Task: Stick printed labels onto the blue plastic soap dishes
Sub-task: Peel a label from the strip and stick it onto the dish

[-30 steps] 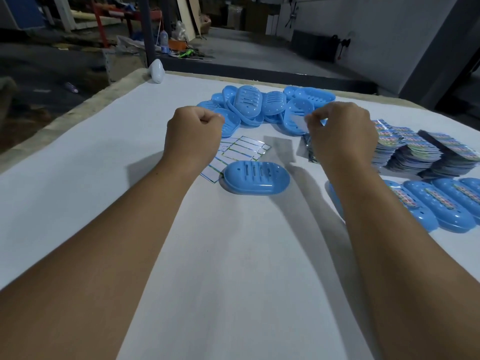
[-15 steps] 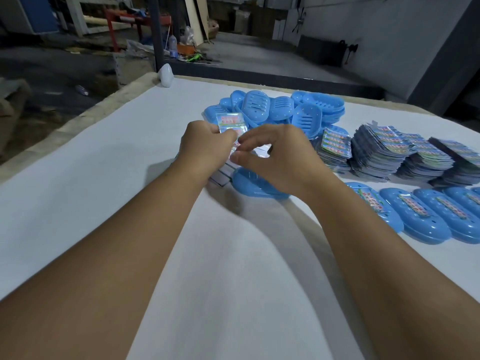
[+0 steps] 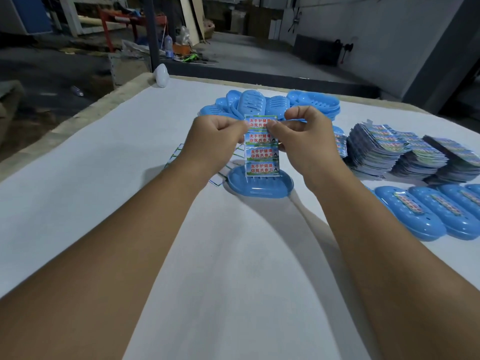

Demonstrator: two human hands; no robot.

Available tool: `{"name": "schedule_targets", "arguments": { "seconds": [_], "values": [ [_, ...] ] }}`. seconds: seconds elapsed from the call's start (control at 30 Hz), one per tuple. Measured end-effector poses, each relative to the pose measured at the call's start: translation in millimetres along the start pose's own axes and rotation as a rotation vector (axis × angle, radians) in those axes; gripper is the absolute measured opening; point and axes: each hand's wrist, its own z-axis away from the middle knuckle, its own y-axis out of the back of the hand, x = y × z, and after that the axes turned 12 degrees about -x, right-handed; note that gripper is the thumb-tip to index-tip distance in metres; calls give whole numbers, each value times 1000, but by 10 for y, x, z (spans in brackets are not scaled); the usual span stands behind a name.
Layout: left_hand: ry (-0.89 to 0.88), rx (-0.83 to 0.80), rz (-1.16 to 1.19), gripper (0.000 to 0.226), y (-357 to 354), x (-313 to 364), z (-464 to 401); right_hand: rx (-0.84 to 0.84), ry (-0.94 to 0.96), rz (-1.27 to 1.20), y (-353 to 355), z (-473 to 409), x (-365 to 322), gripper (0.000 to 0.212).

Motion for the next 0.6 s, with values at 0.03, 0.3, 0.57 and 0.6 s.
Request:
{"name": "schedule_targets", "arguments": {
  "seconds": [0.03,0.3,0.57,0.6],
  "values": [
    [9,47,15,29,16,-3,-21,3,-2,-1,7,-1,-2,24],
    [18,73,-26,31,24,-13,-36,-9,-18,-14,10,6,-24,24],
    [-71,33,-74,23,-3,-8,-13,20,49,304,0,-26,44,14],
    [-87,28,-84,23,-5,-9,-14,1,51,323,-7,-18,44,15]
  ]
}}
